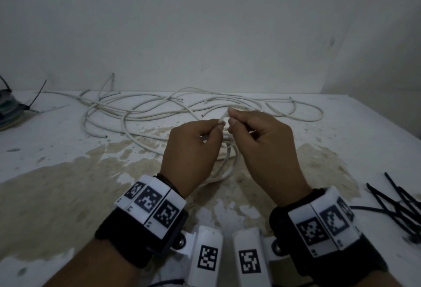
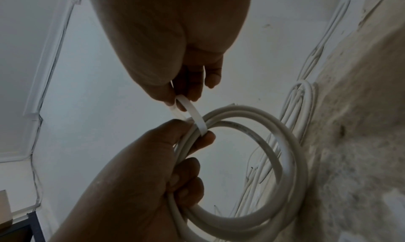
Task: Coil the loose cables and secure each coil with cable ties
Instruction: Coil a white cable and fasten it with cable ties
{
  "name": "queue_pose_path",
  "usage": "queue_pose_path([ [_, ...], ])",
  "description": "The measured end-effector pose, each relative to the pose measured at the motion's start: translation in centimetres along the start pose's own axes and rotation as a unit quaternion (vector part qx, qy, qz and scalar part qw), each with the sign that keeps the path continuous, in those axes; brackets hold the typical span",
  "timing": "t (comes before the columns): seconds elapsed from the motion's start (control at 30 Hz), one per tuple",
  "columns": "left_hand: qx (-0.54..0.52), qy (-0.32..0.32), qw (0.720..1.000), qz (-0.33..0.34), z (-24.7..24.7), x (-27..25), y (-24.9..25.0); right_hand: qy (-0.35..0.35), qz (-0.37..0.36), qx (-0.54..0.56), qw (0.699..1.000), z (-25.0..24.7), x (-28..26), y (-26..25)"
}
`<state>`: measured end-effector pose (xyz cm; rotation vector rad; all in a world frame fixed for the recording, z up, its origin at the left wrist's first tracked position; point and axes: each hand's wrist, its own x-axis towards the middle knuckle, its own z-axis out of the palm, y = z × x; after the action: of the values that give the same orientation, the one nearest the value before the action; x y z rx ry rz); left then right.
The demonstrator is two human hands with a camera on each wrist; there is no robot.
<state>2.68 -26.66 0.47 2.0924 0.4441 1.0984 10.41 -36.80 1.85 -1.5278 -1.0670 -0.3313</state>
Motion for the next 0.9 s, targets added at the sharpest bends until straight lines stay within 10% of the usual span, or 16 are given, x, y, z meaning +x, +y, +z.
queue_pose_path([
  [0.9, 0.046, -0.019, 0.996, 0.070, -0.1, -0.2, 0.2, -0.060, 0.157, 0.085, 0.982, -0.9, 0.2, -1.1],
])
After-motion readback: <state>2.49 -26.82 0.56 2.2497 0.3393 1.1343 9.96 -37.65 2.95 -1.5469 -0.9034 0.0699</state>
